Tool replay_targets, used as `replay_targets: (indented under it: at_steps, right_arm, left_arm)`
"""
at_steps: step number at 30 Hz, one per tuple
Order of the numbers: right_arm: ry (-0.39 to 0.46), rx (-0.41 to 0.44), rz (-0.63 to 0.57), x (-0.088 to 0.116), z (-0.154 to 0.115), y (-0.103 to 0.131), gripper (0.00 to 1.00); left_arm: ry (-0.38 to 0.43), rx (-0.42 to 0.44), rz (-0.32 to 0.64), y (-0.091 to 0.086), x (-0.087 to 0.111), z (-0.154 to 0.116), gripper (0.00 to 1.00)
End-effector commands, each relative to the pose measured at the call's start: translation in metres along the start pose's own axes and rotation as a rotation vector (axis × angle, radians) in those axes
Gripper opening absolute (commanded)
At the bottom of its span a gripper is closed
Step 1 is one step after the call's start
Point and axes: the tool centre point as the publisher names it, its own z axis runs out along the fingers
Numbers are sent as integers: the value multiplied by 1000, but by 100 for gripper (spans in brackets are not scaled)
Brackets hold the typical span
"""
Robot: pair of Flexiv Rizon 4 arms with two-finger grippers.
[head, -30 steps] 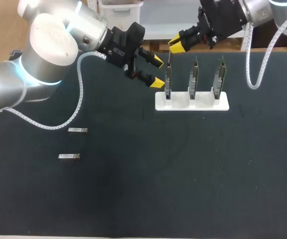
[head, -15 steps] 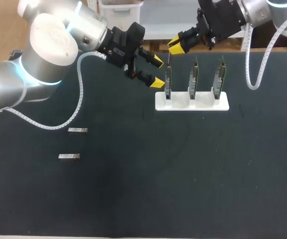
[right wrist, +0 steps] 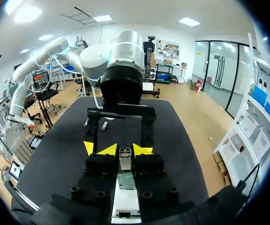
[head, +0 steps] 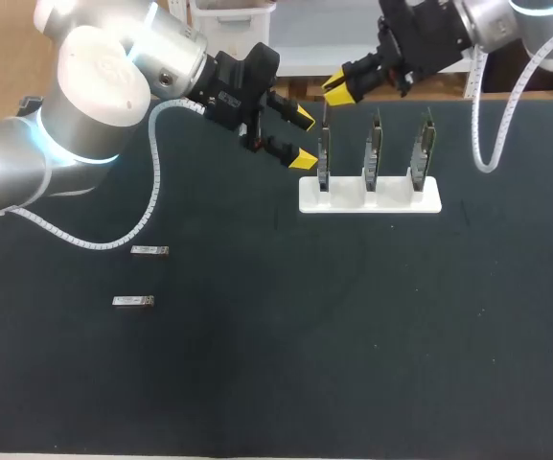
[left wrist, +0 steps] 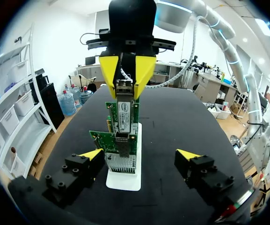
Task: Pick up the optical module with the left hand, and insert it into the network port with the right hand.
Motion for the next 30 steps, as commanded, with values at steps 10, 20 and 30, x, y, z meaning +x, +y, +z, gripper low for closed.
replay_targets:
  at_steps: [10,20,30]
  right_arm:
    - [8,2,5,3,5,0,0]
    - [25,27,-25,1,4,-1,0]
    - [23,29,-19,3,3,-1,0]
  left_arm:
    - [4,8,0,4,-1,0,100]
    - [4,8,0,4,-1,0,100]
    - [4,8,0,4,-1,0,100]
